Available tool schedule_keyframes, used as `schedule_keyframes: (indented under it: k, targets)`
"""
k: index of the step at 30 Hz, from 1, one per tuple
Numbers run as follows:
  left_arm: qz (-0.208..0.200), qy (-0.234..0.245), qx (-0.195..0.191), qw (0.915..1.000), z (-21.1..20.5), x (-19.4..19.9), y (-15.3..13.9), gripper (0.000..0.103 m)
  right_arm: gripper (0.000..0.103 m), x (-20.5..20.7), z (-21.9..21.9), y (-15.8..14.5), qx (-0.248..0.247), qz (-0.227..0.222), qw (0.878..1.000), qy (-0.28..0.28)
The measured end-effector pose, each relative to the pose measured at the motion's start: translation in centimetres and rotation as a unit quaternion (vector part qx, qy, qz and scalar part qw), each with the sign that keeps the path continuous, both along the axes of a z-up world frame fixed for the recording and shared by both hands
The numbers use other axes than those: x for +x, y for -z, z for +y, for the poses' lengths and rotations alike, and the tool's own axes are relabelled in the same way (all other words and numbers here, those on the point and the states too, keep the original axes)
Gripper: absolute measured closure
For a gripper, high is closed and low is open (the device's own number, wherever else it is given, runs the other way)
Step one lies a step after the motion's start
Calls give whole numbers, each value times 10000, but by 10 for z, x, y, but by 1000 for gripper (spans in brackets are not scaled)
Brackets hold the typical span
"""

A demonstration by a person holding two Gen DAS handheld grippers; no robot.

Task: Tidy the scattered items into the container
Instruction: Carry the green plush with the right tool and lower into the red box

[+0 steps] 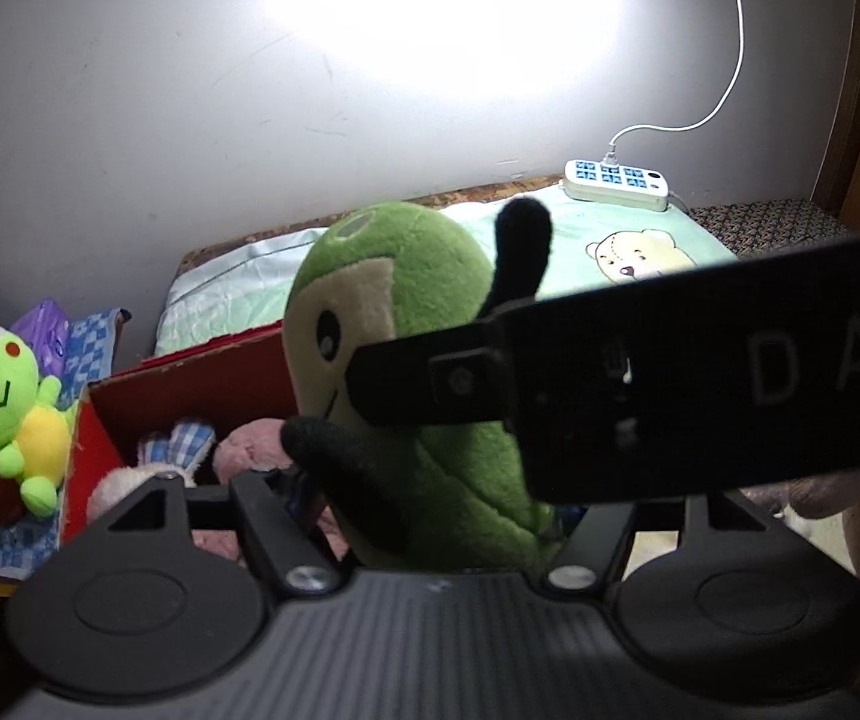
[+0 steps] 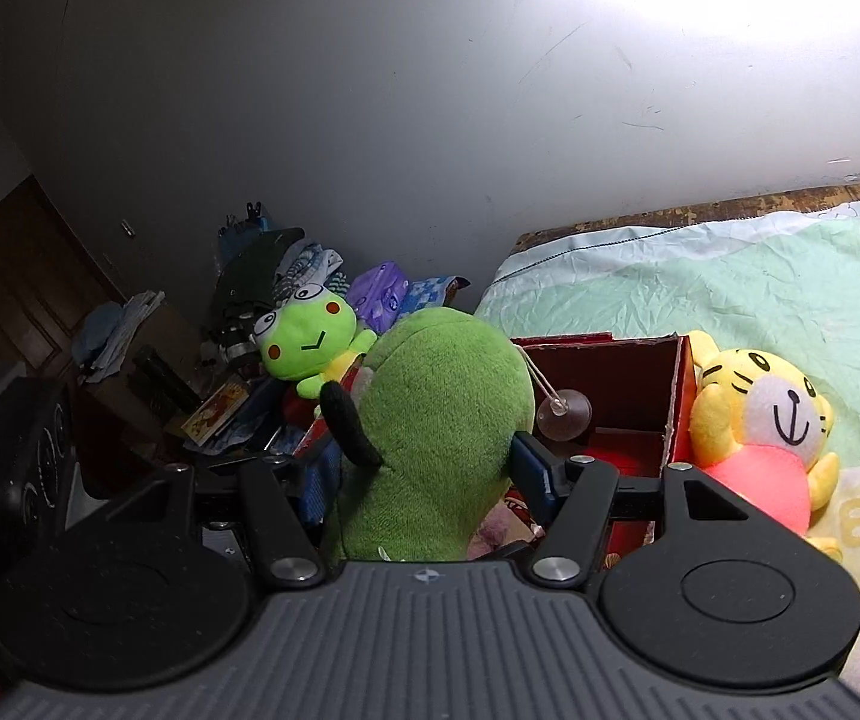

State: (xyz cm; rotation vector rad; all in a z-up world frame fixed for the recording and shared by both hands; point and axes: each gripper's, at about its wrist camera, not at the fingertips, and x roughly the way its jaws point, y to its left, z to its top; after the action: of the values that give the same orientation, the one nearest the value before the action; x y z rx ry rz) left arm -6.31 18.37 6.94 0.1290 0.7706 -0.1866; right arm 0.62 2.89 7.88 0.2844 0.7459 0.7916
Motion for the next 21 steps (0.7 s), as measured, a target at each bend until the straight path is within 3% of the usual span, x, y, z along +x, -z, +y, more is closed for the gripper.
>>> schedule_keyframes:
  k: [5, 21]
  targets:
    - [190, -81, 26, 9998, 7, 16, 15, 35, 40, 7, 14, 11, -184, -16, 9998, 84]
    - [666, -142, 222, 9974, 2, 57, 59, 34, 40, 38, 21, 56, -324, 627, 9952, 677]
